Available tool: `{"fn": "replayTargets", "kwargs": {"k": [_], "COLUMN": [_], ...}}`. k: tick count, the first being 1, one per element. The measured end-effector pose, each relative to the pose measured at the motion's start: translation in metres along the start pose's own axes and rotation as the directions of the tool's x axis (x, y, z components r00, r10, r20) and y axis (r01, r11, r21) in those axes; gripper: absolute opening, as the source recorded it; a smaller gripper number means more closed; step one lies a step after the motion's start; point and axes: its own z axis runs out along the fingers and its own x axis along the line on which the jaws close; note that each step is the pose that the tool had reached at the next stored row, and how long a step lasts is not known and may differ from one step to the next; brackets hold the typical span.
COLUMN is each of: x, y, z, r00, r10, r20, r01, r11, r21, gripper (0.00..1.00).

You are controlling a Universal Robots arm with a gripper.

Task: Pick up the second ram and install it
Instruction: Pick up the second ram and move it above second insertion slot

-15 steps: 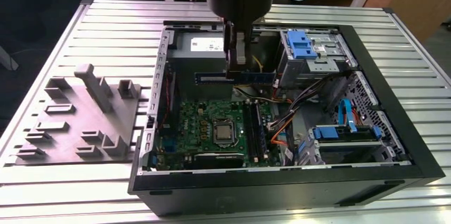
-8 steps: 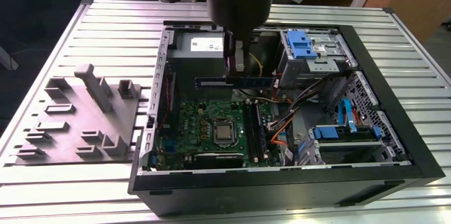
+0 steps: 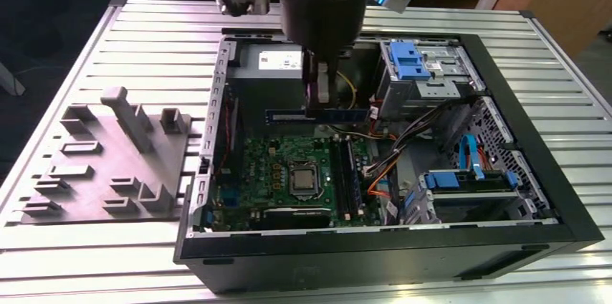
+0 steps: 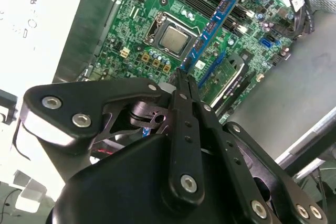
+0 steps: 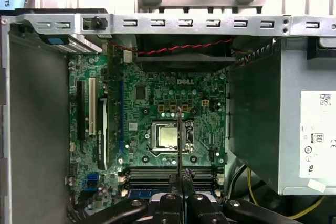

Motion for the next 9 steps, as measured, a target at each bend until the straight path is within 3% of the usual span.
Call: {"fn": "replayTargets", "kwargs": {"k": [9], "x": [-0.0001], "y": [0.0032], "z": [0.0163], "r00": [1.0], "r10": [0.0], "r20": [0.0001], "r01": [0.0], "r11": [1.0], "r21": [-0.0001], "gripper": [0.12]}}
